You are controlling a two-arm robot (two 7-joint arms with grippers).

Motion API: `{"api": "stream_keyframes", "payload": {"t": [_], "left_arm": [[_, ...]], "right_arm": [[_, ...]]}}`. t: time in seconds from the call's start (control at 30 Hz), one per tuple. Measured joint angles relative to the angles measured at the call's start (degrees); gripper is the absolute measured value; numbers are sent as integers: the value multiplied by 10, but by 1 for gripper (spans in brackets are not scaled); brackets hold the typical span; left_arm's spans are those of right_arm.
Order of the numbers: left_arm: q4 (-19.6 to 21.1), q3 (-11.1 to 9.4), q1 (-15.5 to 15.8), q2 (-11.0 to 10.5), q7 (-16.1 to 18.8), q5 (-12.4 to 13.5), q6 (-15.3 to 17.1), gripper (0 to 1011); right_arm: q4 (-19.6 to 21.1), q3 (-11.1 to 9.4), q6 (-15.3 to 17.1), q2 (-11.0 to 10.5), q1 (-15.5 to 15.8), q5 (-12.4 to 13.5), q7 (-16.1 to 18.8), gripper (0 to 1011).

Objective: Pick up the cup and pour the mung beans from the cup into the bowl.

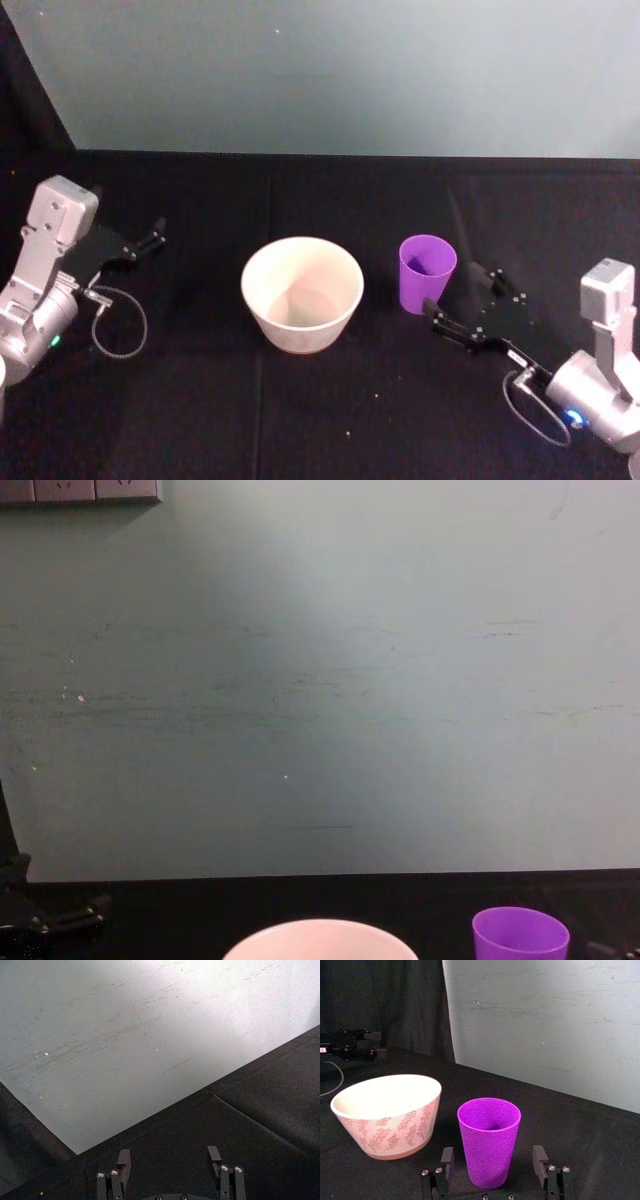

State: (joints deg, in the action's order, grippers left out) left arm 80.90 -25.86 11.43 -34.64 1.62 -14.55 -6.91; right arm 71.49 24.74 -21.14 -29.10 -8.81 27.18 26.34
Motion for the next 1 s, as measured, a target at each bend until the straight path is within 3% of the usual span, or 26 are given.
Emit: {"api": "stream_keyframes", "payload": {"t": [0.57,1.0], "left_arm": [[0,0,0,0,0,0,0,1000],[0,0,0,0,0,0,0,1000]], "right_arm": [[-14,-5,37,35,-32,-28,2,1003],[-44,-12,33,64,-55,-50,14,1003]]}}
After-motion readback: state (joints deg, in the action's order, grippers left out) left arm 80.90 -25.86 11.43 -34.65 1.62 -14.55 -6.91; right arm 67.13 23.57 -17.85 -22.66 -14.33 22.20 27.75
